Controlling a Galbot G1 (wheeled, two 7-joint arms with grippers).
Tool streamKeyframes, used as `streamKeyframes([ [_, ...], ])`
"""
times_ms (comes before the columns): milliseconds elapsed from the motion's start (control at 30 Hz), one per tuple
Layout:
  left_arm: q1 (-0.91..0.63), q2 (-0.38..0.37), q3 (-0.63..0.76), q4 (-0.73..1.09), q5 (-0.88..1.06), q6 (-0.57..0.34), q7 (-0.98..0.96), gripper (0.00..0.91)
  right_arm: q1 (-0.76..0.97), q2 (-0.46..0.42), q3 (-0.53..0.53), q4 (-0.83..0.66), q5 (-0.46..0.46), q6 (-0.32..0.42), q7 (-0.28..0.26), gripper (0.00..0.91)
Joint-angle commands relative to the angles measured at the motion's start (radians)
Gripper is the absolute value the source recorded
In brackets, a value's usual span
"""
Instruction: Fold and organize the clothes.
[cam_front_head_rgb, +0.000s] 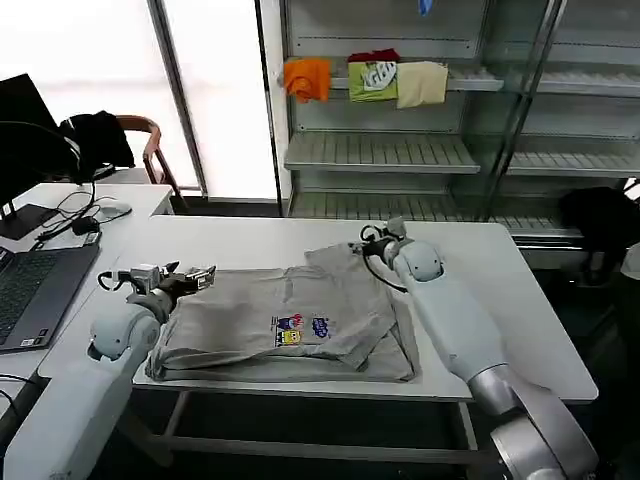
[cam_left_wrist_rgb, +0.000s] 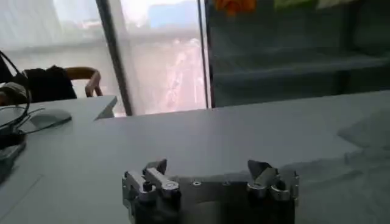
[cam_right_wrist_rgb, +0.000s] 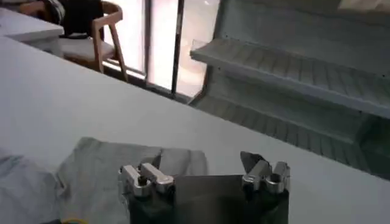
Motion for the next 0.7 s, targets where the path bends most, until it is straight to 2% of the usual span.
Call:
streamKeyframes([
  [33,-0.044,-0.007,0.022,0.077,0.001,0.004,0.049,0.907,0.061,0.067,0.005,-0.174,-0.063,0.016,-0.072,0.907],
  [400,-0.100,-0.045,0.026,0.206,0.034,0.002,0.097,0.907,0.032,0.064,0.006,-0.170,-0.061,0.060,-0.061,0.907],
  [700,-0.124,-0.067,0.005,0.306,0.075,0.000,0.132,0.907,0.014,0.067,0.006,-0.166,-0.065,0.061,-0.053,0.907],
])
